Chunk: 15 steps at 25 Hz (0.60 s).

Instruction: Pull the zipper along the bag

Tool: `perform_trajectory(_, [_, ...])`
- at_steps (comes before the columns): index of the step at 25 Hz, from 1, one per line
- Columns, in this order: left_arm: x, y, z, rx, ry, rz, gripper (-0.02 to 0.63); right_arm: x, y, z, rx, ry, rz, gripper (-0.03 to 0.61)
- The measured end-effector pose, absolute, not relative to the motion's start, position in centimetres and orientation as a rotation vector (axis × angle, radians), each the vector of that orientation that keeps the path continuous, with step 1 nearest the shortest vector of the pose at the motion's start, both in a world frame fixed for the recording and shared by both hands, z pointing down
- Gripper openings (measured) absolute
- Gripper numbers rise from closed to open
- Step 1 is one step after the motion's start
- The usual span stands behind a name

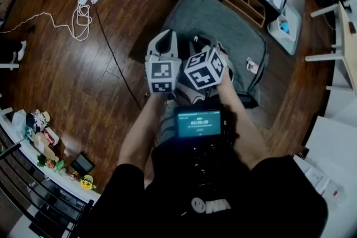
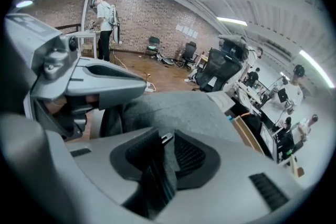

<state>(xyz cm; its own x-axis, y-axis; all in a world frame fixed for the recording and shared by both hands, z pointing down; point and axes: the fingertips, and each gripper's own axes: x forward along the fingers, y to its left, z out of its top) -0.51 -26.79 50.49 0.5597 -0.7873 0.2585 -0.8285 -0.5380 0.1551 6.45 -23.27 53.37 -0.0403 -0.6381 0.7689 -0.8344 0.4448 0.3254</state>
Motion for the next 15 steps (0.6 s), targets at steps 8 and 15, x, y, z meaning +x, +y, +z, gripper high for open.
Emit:
perform_trajectory(8, [-0.6, -26.9, 50.5, 2.533, -1.316, 0.216, -0.002, 6.3, -22.9, 52.8, 1.258, -1.832, 0.532, 0.123])
perform_trajectory(15, [-0.5, -26.9, 51.0, 2.526, -1.301, 0.205, -0.002, 6.0, -23.1, 54.0, 1.042, -1.791, 0.688, 0.123])
